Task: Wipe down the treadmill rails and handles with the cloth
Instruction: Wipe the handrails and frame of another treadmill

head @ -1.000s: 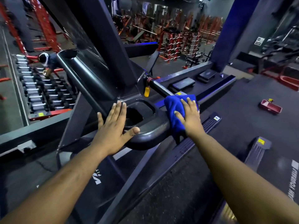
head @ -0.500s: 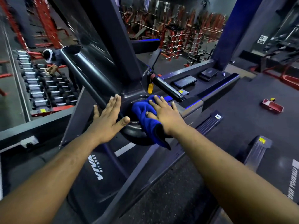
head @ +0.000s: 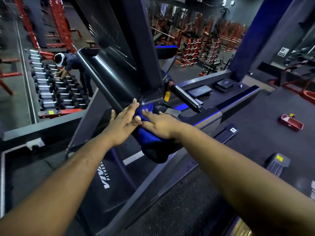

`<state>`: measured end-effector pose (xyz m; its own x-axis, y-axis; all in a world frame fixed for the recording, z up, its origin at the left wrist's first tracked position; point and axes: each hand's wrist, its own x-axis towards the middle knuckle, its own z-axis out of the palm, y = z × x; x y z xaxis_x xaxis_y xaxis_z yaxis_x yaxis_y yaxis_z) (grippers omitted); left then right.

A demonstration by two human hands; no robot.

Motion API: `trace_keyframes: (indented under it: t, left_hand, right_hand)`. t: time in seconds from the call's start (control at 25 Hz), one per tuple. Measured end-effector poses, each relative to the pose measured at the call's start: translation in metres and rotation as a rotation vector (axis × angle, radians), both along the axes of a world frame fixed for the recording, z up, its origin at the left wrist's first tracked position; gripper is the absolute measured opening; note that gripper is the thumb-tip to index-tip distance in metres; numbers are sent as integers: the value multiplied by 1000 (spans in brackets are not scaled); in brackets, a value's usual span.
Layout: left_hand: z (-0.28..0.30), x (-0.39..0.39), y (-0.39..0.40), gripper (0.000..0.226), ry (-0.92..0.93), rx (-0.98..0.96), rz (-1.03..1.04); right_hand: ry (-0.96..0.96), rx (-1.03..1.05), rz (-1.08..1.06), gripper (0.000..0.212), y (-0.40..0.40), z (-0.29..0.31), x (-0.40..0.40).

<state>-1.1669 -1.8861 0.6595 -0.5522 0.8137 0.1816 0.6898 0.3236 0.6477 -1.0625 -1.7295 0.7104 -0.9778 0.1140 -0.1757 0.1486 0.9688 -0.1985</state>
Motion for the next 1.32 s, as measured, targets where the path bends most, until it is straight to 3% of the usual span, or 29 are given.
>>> trace_keyframes:
  t: [0.12, 0.28, 0.4, 0.52, 0.64, 0.72, 0.8, 0.96, 1.32]
  left_hand:
    - [-1, 1, -1, 119, -47, 14, -15]
    - [-2, -2, -2, 116, -201, 90, -30]
    - [-1, -4, -2, 112, -180, 63, -33]
    - [0, -3, -1, 112, -124, 12, -29]
    - [-2, -3, 0, 112, -84, -8, -15]
    - [-3, -1, 2, 112, -62, -22, -4]
    - [-4, 1, 5, 114, -52, -19, 3]
    - [-2, 1, 3, 117, -35, -31, 6]
    - [-3, 0, 4, 116, 21, -73, 27]
  right_hand:
    - [179, 87, 30, 49, 7, 2, 24]
    - [165, 177, -159, 47, -22, -10, -8]
    - [396, 117, 67, 54, 2, -18, 21]
    - [384, 72, 343, 58, 79, -15, 44]
    - [381, 13, 217, 58, 128, -9, 30]
    - [350, -90, -6, 62, 119, -12, 14]
    - [233, -15, -161, 62, 83, -19, -2]
    - [117, 86, -66, 49, 53, -13, -2]
    - [103, 98, -161, 62, 52, -6, 10]
